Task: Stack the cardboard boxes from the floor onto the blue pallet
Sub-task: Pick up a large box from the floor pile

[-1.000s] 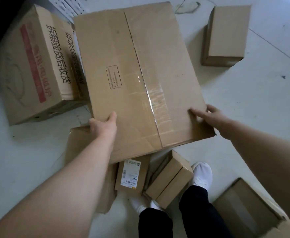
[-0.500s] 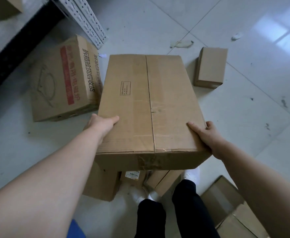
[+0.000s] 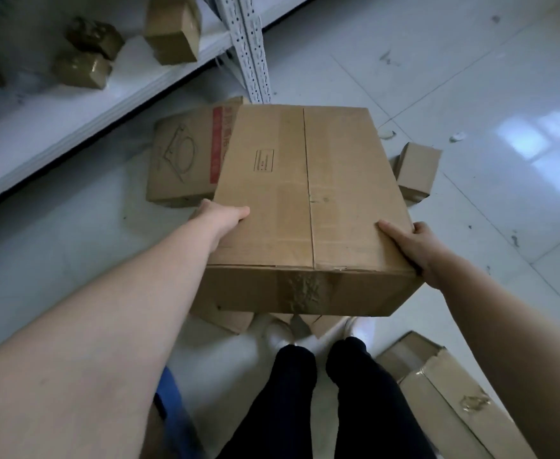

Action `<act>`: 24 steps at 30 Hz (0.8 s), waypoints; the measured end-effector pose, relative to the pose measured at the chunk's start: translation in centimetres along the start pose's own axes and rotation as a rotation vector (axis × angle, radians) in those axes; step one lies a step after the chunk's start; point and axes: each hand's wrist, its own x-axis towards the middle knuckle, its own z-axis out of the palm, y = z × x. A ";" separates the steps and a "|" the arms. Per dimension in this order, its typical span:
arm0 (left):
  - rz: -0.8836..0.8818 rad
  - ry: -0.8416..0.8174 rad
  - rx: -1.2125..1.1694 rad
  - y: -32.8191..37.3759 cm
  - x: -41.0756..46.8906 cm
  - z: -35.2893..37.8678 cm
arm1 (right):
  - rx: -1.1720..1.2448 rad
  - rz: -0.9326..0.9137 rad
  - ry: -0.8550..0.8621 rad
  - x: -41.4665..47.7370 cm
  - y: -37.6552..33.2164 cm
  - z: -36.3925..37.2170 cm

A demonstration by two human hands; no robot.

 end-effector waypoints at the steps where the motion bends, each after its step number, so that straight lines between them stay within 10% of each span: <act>1: 0.001 0.014 -0.012 -0.7 -1.1 -1.2 | -0.015 -0.013 -0.011 -1.2 -0.4 0.4; 24: -0.446 0.444 -0.740 -31.4 -29.0 -9.0 | -0.617 -0.383 -0.561 -21.9 0.4 12.4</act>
